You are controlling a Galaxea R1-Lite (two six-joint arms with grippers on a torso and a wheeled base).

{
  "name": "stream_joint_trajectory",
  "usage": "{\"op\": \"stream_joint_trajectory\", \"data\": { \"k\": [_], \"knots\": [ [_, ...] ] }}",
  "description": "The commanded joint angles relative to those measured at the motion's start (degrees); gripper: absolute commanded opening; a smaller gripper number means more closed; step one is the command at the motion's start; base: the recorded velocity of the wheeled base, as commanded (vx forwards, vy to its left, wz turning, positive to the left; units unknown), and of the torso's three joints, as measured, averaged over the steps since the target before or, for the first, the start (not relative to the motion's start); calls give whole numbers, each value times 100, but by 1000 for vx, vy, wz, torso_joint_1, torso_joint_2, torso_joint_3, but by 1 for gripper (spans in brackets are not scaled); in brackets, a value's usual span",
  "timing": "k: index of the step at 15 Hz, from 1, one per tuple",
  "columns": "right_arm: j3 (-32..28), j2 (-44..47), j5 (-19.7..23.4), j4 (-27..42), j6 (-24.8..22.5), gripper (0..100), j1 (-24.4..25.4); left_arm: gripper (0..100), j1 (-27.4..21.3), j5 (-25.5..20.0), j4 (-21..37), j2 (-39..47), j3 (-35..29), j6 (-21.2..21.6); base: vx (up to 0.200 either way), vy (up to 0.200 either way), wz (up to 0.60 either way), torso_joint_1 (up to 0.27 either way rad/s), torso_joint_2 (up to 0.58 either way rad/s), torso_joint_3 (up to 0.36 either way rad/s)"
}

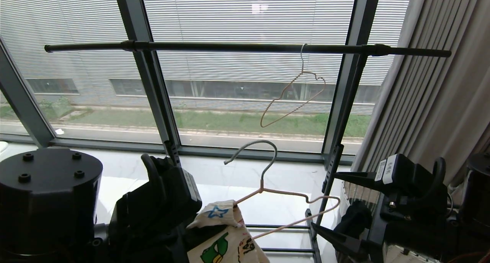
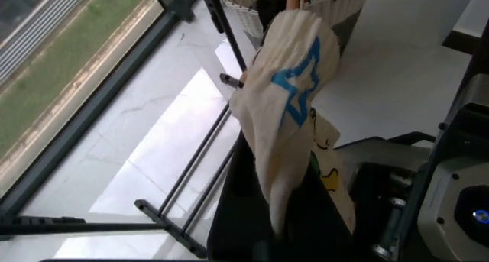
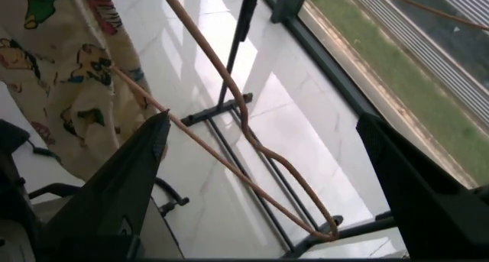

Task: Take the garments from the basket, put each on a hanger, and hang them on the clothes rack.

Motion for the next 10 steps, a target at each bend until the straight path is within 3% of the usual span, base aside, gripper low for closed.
{"op": "stream_joint_trajectory", "data": {
  "k": [1, 5, 7, 8, 9, 10],
  "knots": [
    [21, -9, 22, 1, -2, 100, -75, 0, 507, 29, -377, -69, 236, 8, 0, 0, 0, 0, 0, 0],
    [21, 114, 145, 1, 69, 100, -58, 0, 964, 3, -517, -236, 201, 8, 0, 0, 0, 0, 0, 0],
    [-58, 290, 189, -16, 728, 100, 39, 0, 972, 3, -517, -298, 7, -27, 0, 0, 0, 0, 0, 0],
    [-348, 430, 101, -87, 1888, 100, 320, 0, 1043, -6, -517, -403, -160, -36, 0, 0, 0, 0, 0, 0],
    [-585, 589, -128, -95, 2442, 100, 417, 0, 1052, -6, -517, -500, -221, -36, 0, 0, 0, 0, 0, 0],
    [-708, 808, -418, -113, 2653, 100, 470, 0, 1052, -6, -517, -588, -256, -27, 0, 0, 0, 0, 0, 0]
  ]
}}
